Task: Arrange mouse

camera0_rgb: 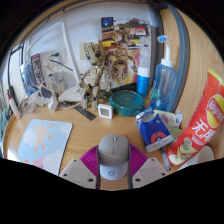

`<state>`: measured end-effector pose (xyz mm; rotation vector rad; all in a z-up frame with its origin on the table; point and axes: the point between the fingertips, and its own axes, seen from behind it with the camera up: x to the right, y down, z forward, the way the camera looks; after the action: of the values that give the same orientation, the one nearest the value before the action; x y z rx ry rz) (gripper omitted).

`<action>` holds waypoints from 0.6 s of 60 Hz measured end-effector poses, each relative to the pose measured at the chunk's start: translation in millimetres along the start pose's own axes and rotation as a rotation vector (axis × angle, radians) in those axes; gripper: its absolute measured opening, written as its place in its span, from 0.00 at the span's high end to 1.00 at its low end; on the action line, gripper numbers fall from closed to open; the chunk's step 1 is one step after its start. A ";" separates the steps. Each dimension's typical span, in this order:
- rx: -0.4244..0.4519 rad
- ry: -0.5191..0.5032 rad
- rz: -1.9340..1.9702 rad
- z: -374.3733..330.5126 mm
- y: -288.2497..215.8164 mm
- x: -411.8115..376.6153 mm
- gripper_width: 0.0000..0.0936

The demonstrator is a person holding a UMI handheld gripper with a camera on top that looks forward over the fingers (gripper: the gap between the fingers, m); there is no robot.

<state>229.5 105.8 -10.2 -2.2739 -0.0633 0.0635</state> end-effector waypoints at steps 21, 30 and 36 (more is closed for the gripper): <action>-0.009 0.106 0.022 -24.9 -37.2 -4.1 0.64; 0.149 0.138 0.018 -81.1 -130.3 -41.6 0.64; 0.236 0.111 0.001 -107.8 -180.0 -89.3 0.64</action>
<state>143.3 134.4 199.0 -2.0371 0.0034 -0.0522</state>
